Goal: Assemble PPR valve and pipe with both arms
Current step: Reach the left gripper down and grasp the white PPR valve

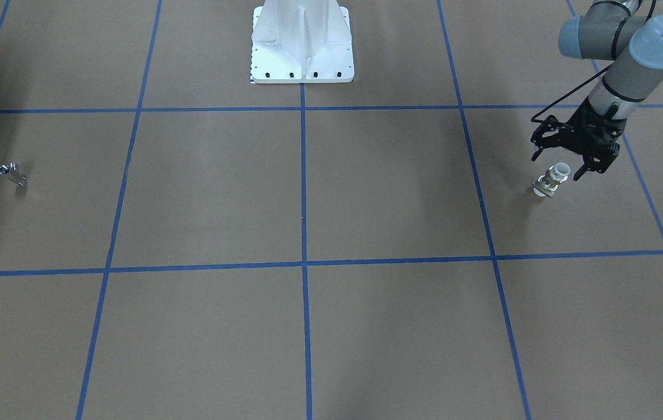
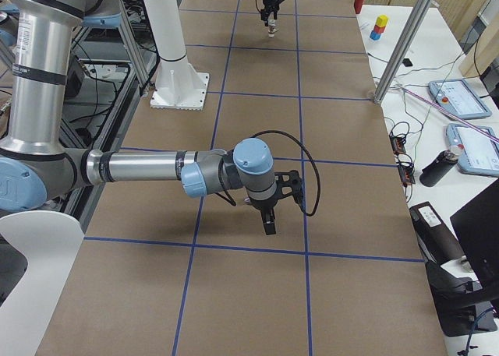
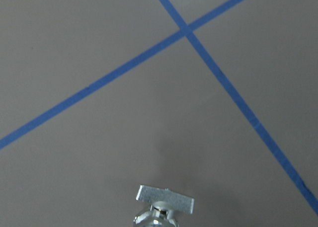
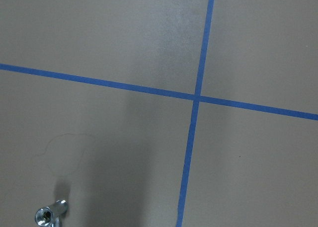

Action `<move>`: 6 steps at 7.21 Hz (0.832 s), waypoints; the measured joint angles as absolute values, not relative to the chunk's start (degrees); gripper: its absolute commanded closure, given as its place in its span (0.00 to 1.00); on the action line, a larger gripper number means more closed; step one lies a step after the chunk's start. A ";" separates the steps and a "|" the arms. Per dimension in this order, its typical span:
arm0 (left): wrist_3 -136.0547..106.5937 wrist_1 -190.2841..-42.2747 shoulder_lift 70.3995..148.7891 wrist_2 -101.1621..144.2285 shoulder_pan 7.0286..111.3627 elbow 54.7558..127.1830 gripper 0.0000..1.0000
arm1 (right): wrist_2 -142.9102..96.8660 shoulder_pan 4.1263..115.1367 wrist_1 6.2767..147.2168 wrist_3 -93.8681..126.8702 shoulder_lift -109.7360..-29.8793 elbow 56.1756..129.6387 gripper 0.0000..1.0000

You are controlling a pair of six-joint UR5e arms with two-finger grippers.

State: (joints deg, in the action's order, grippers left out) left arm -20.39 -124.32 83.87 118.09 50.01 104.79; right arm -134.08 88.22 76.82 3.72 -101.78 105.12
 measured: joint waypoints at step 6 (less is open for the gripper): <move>-19.90 -124.14 85.90 118.47 49.23 101.74 0.21 | -134.39 88.24 76.83 3.80 -101.69 105.04 0.00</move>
